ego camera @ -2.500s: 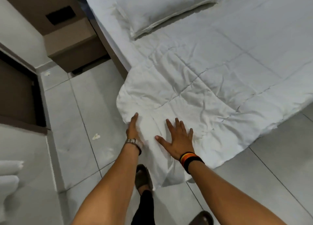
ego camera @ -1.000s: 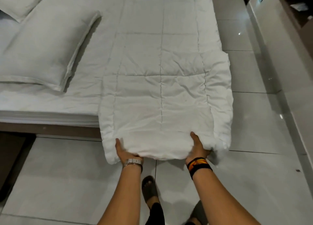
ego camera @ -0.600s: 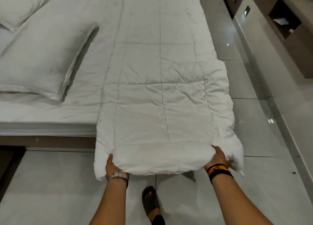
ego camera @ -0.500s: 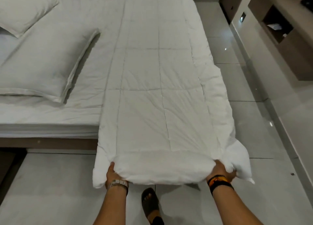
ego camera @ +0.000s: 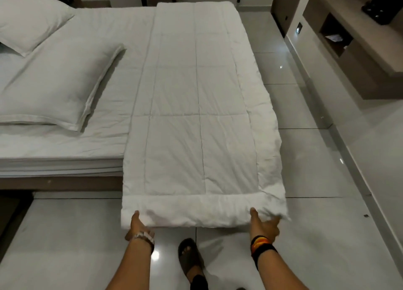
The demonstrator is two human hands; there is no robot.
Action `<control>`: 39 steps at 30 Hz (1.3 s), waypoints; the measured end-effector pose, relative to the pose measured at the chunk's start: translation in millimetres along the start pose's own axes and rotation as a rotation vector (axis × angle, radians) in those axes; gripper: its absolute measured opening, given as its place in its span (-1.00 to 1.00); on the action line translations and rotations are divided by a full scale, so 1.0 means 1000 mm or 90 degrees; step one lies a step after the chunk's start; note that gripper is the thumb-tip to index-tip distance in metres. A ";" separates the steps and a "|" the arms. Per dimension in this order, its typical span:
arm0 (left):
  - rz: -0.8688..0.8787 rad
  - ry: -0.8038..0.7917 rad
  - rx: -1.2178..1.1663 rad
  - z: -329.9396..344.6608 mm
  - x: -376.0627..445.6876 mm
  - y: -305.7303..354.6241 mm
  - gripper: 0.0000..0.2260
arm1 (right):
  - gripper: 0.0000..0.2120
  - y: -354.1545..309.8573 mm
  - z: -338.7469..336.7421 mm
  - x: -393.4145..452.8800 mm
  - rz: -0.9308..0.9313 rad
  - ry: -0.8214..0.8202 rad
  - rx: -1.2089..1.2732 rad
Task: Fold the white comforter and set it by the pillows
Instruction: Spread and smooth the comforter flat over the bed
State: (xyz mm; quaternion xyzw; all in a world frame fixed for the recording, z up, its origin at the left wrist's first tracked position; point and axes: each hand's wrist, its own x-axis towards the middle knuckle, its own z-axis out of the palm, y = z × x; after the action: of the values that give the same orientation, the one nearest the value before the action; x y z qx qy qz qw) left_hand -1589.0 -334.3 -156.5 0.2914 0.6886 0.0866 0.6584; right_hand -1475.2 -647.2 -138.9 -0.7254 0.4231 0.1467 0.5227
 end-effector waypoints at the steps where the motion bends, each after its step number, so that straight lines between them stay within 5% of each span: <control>1: 0.018 0.037 0.014 0.004 -0.003 0.000 -0.31 | -0.03 -0.005 0.009 -0.006 -0.104 -0.020 -0.050; 3: 0.082 0.061 0.030 0.022 -0.007 0.005 -0.28 | -0.10 -0.023 0.034 -0.014 -0.284 -0.060 -0.156; 8: 0.332 -0.102 0.272 0.084 -0.003 0.037 -0.40 | -0.20 -0.082 0.104 -0.008 -0.511 -0.116 -0.435; 13: 0.775 -0.184 0.699 0.161 0.039 0.071 -0.34 | -0.24 -0.125 0.178 0.042 -0.647 -0.103 -0.661; 18: 0.957 -0.139 0.922 0.213 0.107 0.092 -0.30 | -0.25 -0.128 0.225 0.105 -0.693 -0.081 -0.764; 27: 0.930 -0.151 0.947 0.194 0.127 0.087 -0.30 | -0.24 -0.112 0.209 0.111 -0.654 -0.104 -0.717; 32: 0.899 -0.075 0.812 0.149 0.122 0.062 -0.29 | -0.28 -0.062 0.169 0.109 -0.530 -0.012 -0.552; 35: 0.774 -0.068 0.753 0.117 0.128 0.012 -0.22 | -0.26 -0.013 0.147 0.117 -0.453 -0.001 -0.524; 39: 0.443 -0.041 0.499 0.099 0.149 -0.029 0.00 | -0.19 0.026 0.135 0.140 -0.277 -0.002 -0.361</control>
State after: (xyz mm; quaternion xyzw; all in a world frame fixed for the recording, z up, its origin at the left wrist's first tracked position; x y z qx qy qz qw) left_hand -1496.9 -307.6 -310.8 0.7296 0.5114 0.0270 0.4533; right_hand -1380.9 -594.9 -302.6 -0.9144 0.2003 0.1448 0.3204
